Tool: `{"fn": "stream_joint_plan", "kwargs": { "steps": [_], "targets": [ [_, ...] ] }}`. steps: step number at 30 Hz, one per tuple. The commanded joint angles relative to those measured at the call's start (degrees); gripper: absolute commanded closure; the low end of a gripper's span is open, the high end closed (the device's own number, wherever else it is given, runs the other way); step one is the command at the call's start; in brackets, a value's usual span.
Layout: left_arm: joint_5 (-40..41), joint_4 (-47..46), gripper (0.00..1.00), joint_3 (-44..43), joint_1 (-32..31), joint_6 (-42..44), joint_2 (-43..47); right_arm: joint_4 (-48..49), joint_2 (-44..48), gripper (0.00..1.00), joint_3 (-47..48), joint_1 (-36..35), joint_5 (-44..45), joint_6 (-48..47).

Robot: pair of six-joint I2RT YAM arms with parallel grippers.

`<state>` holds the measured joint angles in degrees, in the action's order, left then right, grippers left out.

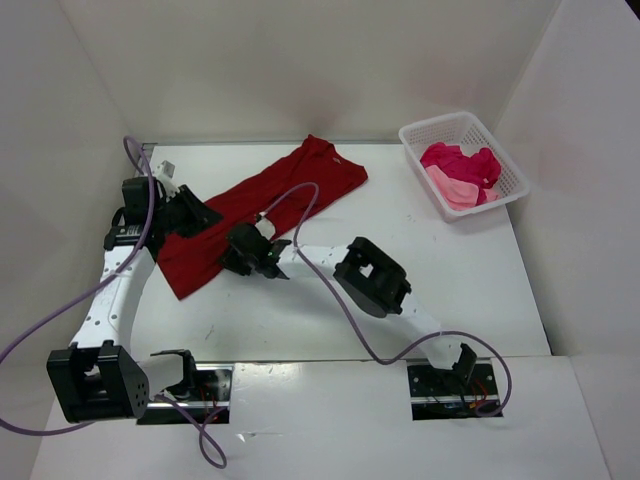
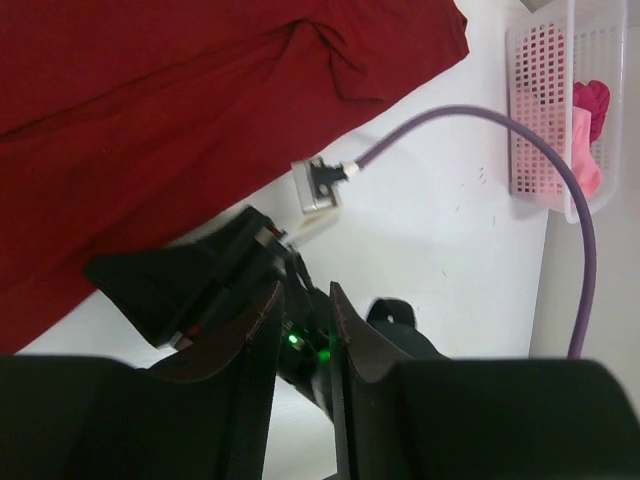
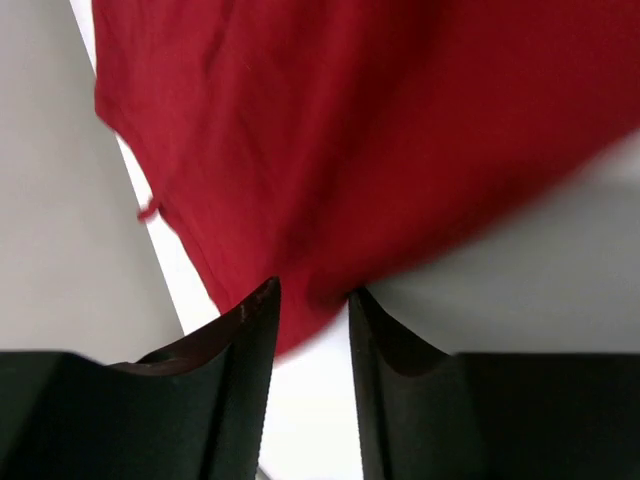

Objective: Fold and stack the t-shirts

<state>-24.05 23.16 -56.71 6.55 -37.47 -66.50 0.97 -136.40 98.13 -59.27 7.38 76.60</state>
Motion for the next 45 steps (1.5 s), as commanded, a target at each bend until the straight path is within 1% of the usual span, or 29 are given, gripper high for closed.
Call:
{"fn": "stream_joint_plan", "kwargs": {
  "steps": [1,6,9,10,12,13,14,16,17,18,19,20,22,23,25,26,27,28,30,33,34,35,36,38,39,41,42,44,45],
  "targets": [
    [-0.64,-1.18,0.68,-1.56,0.05,1.35,-0.03,-11.68,-5.80,0.63,9.87,-0.32,4.58,1.98],
    [-1.26,-2.77,0.68,-1.56,0.05,0.82,-0.03,-19.85,-9.76,0.68,19.27,-0.32,4.41,1.98],
    [-1.26,-2.77,0.68,-1.56,0.05,0.82,0.49,-19.87,-9.76,0.84,19.30,-0.32,3.87,0.93],
    [-1.26,-2.77,0.68,-1.04,0.05,0.82,0.49,-19.87,-8.72,0.93,18.34,-0.32,3.35,0.92],
    [-1.26,-2.77,0.68,-0.43,0.05,1.43,0.49,-18.74,-6.18,0.94,12.73,-0.32,2.65,0.23],
    [-1.26,-2.77,0.68,-0.42,0.05,1.44,0.49,-15.07,-4.33,0.96,9.57,-0.32,2.64,0.22],
    [-0.56,-2.77,0.68,-0.42,0.05,2.05,0.49,-13.47,-0.05,0.96,2.84,-0.32,2.64,-0.74],
    [0.14,-2.77,0.68,0.28,0.05,2.76,-0.99,-9.78,4.63,0.96,-3.79,-0.32,2.64,-3.11],
    [0.76,-2.77,0.68,0.28,0.05,3.37,-1.61,-8.98,9.26,0.96,-10.26,0.20,3.25,-4.25],
    [0.76,-3.46,0.66,0.80,-0.48,3.89,-3.01,-8.19,11.66,0.96,-13.63,0.72,3.26,-6.35],
    [1.28,-3.47,0.65,0.81,-0.48,3.90,-3.89,-6.53,14.03,0.96,-20.28,0.73,2.47,-7.50],
    [2.07,-4.17,0.65,0.11,-1.18,3.90,-4.94,-6.51,18.23,0.96,-23.56,1.51,1.86,-8.21],
    [3.39,-5.57,0.62,-0.59,-2.50,3.90,-8.20,-5.28,22.47,0.96,-29.89,2.31,0.10,-10.41],
    [3.92,-5.58,0.62,-1.55,-4.24,3.90,-9.43,-5.28,24.49,0.96,-35.41,2.92,-0.43,-11.03],
    [5.59,-7.68,0.58,-2.87,-6.53,3.90,-13.47,-5.28,30.03,0.96,-42.45,3.72,-1.83,-11.82],
    [6.12,-7.69,0.55,-4.80,-8.72,3.90,-15.05,-5.98,31.79,0.96,-44.32,4.59,-2.62,-12.61],
    [6.65,-8.30,0.53,-5.86,-9.79,3.90,-18.63,-6.94,35.38,0.96,-46.16,4.60,-3.24,-12.61],
    [7.17,-9.00,0.50,-7.09,-10.84,3.90,-20.41,-6.95,37.15,0.95,-49.23,5.38,-3.25,-13.22],
    [7.79,-9.79,0.43,-11.03,-13.39,3.90,-26.03,-9.49,41.62,0.94,-51.71,6.79,-4.65,-13.76],
    [9.89,-11.02,0.37,-16.31,-15.42,4.51,-34.29,-11.43,46.21,0.93,-56.19,9.34,-6.23,-13.76],
    [10.43,-11.03,0.35,-18.24,-15.42,4.51,-36.31,-12.04,49.09,0.93,-57.94,10.04,-6.23,-13.76],
    [10.43,-11.81,0.33,-21.92,-15.42,4.51,-40.33,-12.57,50.43,0.91,-58.74,10.57,-6.23,-14.28],
    [10.43,-12.43,0.31,-23.69,-15.42,4.51,-42.20,-13.53,51.66,0.88,-59.88,11.53,-6.23,-14.28],
    [10.95,-13.04,0.29,-29.04,-15.95,4.51,-47.46,-14.94,54.39,0.88,-60.42,13.20,-5.71,-15.59],
    [10.96,-13.05,0.28,-30.73,-15.95,4.51,-49.15,-15.64,55.18,0.84,-60.42,13.82,-5.71,-16.12],
    [10.96,-13.67,0.26,-34.24,-15.95,4.51,-54.51,-16.35,56.51,0.79,-60.95,16.02,-5.71,-18.32],
    [10.17,-13.67,0.26,-37.74,-15.95,4.51,-56.35,-16.96,57.20,0.71,-60.95,16.63,-6.40,-18.94],
    [9.46,-13.67,0.25,-41.45,-15.95,4.51,-61.71,-17.58,57.91,0.62,-60.95,17.17,-6.94,-20.78],
    [8.94,-13.67,0.25,-45.90,-16.56,4.51,-63.47,-18.37,58.52,0.57,-60.34,17.69,-6.94,-20.79]
  ]
}}
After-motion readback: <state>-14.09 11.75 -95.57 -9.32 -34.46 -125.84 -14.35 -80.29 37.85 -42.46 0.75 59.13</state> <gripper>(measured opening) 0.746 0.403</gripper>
